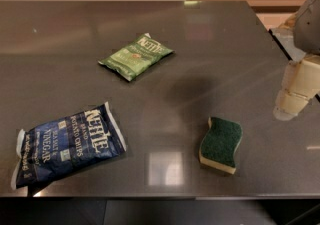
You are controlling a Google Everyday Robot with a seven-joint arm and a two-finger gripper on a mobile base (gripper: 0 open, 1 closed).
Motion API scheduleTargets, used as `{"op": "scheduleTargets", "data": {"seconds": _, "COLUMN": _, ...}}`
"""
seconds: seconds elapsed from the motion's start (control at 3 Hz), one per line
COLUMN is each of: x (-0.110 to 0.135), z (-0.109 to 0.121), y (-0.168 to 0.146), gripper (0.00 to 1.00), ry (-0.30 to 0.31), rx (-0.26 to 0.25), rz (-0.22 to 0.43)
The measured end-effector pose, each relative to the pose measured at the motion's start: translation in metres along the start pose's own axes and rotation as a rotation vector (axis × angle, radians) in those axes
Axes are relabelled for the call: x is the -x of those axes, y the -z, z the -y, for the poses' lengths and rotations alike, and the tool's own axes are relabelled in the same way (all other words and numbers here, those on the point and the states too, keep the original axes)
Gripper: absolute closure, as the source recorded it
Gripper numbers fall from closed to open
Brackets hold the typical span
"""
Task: Move sponge near green jalapeno chip bag
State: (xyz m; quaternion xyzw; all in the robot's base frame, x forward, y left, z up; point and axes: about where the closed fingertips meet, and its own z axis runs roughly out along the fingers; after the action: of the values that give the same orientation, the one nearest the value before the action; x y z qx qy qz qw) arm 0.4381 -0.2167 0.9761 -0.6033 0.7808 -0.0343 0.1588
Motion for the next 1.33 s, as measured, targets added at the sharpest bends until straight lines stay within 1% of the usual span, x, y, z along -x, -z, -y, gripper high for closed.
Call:
{"op": "scheduleTargets", "data": {"seconds": 0.33, "x": 0.000, "z": 0.000, "y": 0.000, "gripper": 0.00, "ry": 0.000, "rx": 0.000, "rz": 0.000}}
{"op": "scheduleTargets", "data": {"seconds": 0.67, "x": 0.005, "z": -0.002, "y": -0.009, "gripper": 0.00, "ry": 0.070, "rx": 0.025, "rz": 0.024}}
{"op": "scheduleTargets", "data": {"seconds": 1.0, "x": 0.016, "z": -0.008, "y": -0.035, "gripper": 0.00, "ry": 0.225, "rx": 0.088, "rz": 0.083}}
{"op": "scheduleTargets", "data": {"seconds": 1.33, "x": 0.023, "z": -0.018, "y": -0.058, "gripper": 0.00, "ry": 0.383, "rx": 0.139, "rz": 0.135}}
